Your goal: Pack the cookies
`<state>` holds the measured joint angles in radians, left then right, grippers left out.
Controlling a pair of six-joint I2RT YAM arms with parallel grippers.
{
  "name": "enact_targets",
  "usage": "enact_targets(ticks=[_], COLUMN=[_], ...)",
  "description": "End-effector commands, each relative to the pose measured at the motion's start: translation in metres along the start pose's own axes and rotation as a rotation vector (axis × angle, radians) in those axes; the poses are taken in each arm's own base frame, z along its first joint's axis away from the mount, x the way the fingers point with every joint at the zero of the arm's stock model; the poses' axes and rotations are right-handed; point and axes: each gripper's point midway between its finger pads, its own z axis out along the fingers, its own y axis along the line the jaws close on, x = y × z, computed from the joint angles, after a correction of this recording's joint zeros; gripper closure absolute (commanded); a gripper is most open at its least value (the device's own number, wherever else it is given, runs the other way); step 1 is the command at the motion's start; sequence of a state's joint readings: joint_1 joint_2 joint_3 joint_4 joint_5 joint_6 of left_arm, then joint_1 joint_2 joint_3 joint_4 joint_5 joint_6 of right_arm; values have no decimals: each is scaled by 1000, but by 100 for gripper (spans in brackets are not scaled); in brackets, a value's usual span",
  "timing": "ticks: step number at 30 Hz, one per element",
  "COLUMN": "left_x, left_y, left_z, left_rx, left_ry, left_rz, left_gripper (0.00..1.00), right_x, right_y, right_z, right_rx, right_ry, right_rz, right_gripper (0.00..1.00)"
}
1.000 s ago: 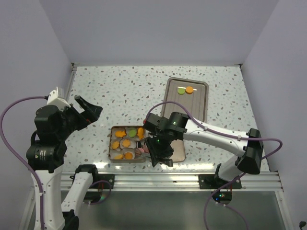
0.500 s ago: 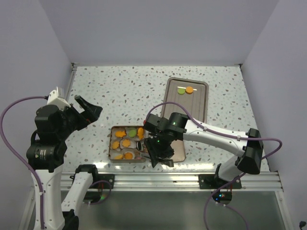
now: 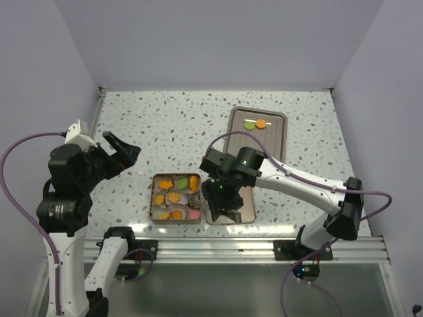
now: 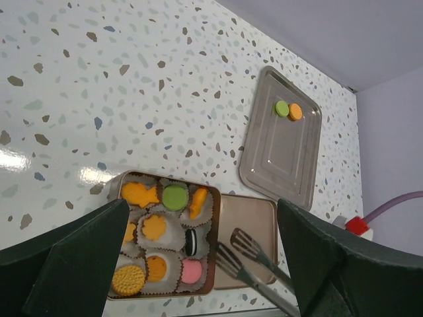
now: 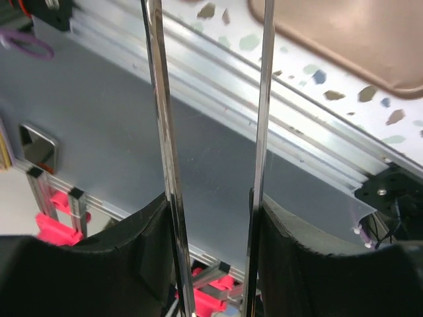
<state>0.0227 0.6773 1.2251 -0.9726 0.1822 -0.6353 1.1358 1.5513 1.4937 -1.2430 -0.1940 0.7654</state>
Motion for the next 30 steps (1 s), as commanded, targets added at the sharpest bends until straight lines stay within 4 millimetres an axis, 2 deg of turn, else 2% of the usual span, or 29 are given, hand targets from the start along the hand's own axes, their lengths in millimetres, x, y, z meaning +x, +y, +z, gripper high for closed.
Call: enact_targets(ticks=[1,3,4,5,6,9,10,13,15,18,24,25,27,29,30], left_x=[-3,0,1,1,1,-1,-1,-3,-4,-6,-15,-15,-13,-12,-11], left_y=[2,4,4,4,3,2,3,3,2,2,3,5,7,10,12], left_z=[6,10,12,15,17,24,27,34,40,46,46,44,41,38,37], left_rx=[-5,-5,-4,1,4,8,7,9,13,12,-7,-18,-28,-41,-49], left_ry=[-13,-7,0,3,5,12,14,16,18,21,-2,-6,-8,-11,-12], left_rz=[15,15,16,16,16,17,18,18,20,24,44,46,49,51,52], left_gripper=[0,0,0,0,0,0,0,0,0,0,0,0,0,0,0], right_x=[-33,-50,-62,-69,-80,-92,-99,-110,-116,-115,-121,-121,-120,-110,-109], right_y=[-29,-45,-67,-77,-99,-132,-151,-189,-224,-258,-309,-317,-332,-343,-354], right_z=[-32,-49,-59,-69,-78,-90,-95,-98,-93,-81,-56,-43,-31,-13,-10], right_rx=[44,58,93,99,117,147,163,196,235,249,327,339,347,359,360], right_ry=[-116,-175,-206,-238,-270,-325,-350,-396,-411,-388,-380,-360,-346,-296,-305], right_rz=[68,85,145,150,220,297,358,482,578,685,816,837,878,910,941], right_gripper=[51,51,51,51,51,51,50,50,51,53,53,52,52,52,52])
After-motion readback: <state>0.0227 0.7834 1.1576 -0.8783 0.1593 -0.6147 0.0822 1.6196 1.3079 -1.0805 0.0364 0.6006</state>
